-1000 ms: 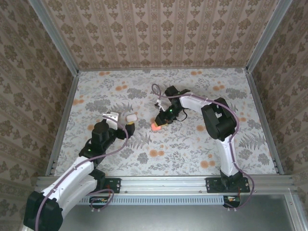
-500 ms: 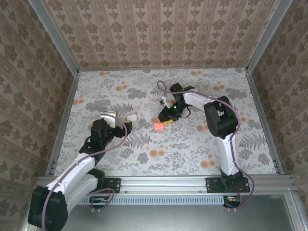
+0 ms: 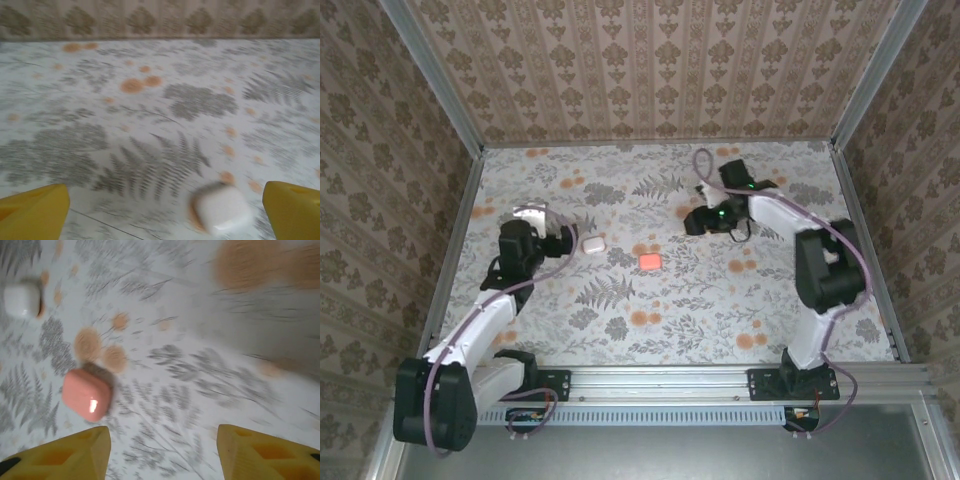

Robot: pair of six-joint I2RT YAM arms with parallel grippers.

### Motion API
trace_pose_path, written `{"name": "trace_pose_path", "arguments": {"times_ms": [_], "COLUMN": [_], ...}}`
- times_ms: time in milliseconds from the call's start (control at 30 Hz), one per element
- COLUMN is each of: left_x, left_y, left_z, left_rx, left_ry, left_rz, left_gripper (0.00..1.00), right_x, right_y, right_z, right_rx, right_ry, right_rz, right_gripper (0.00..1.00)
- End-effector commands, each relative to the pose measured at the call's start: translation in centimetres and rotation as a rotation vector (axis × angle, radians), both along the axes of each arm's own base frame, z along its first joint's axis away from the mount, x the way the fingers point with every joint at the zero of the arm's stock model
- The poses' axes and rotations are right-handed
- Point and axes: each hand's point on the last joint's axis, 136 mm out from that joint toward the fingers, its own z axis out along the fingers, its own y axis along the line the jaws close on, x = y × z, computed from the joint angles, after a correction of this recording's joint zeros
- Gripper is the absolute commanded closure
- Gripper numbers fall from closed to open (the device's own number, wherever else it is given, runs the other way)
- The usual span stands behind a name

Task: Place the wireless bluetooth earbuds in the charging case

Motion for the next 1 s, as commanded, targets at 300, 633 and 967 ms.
{"name": "trace_pose_path", "arguments": {"times_ms": [300,633,967], "left_x": [3.2,4.2,4.8], "left_y": [7.6,7.7,8.8], "left_z": [-3.2,-7.3,-7.3], "left_rx": [0.135,0.173,0.181], "left_ry": [-0.039,-0.144,-0.095], "left_rz": [0.196,0.219,0.296], "left_gripper": [0.00,0.00,0.00], "right_x": [0.4,-1.3,0.3], "right_y": [-13.9,-15.6,-15.6], "right_z": [4.8,3.3,0.5], "right_rx": [-0.320,-0.363,-0.262], "right_ry": [-0.586,-0.811,-0.822], "right_rz": [-0.541,-0.539,-0.492], "right_gripper": [0.00,0.00,0.00]}}
